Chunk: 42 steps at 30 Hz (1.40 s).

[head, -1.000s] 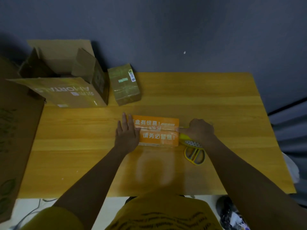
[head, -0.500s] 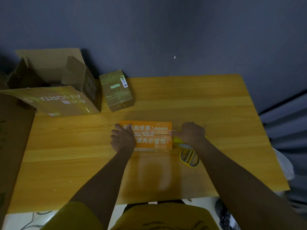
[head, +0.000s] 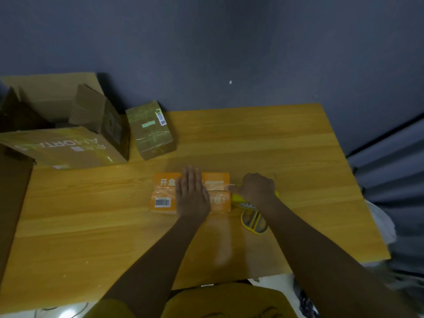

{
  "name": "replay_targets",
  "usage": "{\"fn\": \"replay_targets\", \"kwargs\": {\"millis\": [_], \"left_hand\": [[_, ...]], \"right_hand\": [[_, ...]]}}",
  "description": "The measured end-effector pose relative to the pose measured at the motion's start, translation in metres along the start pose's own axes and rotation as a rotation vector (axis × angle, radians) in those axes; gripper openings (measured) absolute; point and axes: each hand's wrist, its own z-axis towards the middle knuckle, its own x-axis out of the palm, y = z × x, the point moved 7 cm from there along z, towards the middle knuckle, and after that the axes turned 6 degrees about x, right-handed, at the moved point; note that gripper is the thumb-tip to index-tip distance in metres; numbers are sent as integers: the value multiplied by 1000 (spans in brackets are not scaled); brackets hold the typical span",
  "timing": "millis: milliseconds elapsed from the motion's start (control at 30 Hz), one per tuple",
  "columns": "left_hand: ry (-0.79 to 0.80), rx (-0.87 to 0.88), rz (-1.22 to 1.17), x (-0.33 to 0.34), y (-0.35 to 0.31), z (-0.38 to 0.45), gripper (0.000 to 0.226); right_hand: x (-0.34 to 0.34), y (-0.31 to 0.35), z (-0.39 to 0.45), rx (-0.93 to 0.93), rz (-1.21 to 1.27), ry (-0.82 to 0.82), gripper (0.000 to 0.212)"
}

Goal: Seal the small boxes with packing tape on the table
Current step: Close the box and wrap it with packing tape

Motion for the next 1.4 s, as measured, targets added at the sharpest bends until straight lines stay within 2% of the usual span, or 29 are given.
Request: {"fn": "replay_targets", "kwargs": {"millis": [133,333,500,600,667,833,900,967,1067,1133,1300,1400], "left_hand": [[23,128,74,-1,-8,3,59],[163,204,114,7,-36,17,65],[105,200,52,6,-31,17,52],[60,214,22,2,-32,19,52],[69,216,-3,1,-30,17,53],[15,113,-62,-11,22,6,59],[5,91,-52,-17,48,0,61],[-3,76,-44,-23,67,-5,62],[-19,55,-31,-28,84,-9,61],[-31,50,-17,-28,90,-9,60],[3,40,-22,-27,92,-8,66],[47,-1,-45,-27,93,-7,71]], "right_hand": [[1,-1,2,-3,0,-8,71],[7,-6,4,-25,88,-28,72],[16,-21,2,-129,275,-44,79],[23,-49,7,-203,528,9,56],[27,-60,8,-241,739,49,51],[18,-16,-5,-463,890,90,18],[15,12,-7,-510,815,114,21],[17,30,-2,-501,625,85,48],[19,39,6,-490,184,-97,59],[20,43,9,-480,53,-170,62],[23,47,7,-456,-13,-254,65],[22,34,6,-458,161,-274,57]]}}
